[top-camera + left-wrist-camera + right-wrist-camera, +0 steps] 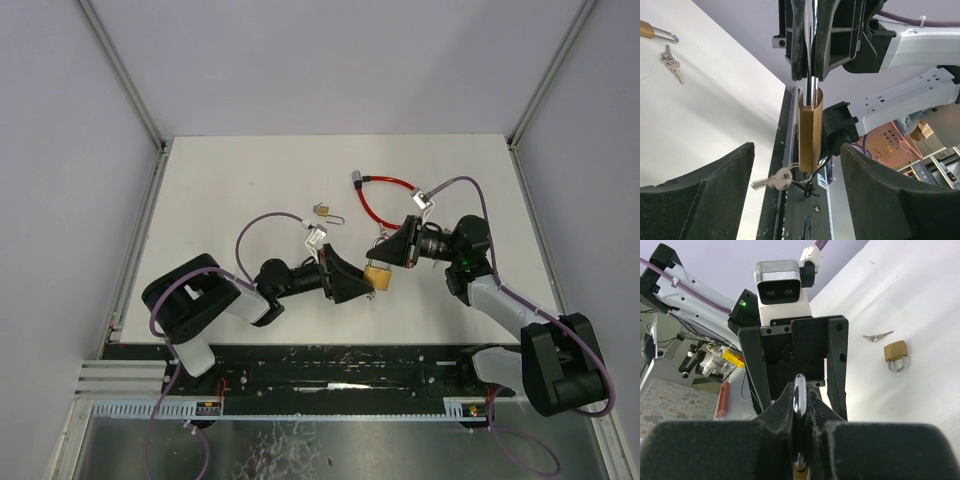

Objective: Lock with the key
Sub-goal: Lock the lock.

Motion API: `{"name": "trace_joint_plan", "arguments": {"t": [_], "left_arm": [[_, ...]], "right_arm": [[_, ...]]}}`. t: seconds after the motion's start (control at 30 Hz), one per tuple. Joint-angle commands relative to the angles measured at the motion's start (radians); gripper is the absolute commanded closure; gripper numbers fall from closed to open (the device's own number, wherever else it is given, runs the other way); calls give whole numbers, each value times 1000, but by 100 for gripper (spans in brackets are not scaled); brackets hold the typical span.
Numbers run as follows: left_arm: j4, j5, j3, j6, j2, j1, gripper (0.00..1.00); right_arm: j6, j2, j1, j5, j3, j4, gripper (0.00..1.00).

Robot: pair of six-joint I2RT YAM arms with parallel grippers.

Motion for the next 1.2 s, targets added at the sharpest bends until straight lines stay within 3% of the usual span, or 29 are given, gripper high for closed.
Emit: {"name": "trace_joint_plan", "arguments": {"t": [0.0,0.53,0.87,1.17], "left_arm": [[83,-26,-11,-22,11,5,33],[83,-14,0,-103,51,-37,50],[83,-28,20,-153,81,-46,66],[85,-44,21,-199,75,-47,62]], "right_arm": [[49,-41,-17,-20,30,83,100],[47,-38,-47,-19,32,72,100],[41,-38,-47,-19,31,67,100],[21,-38,-47,-14,29,57,100]]}}
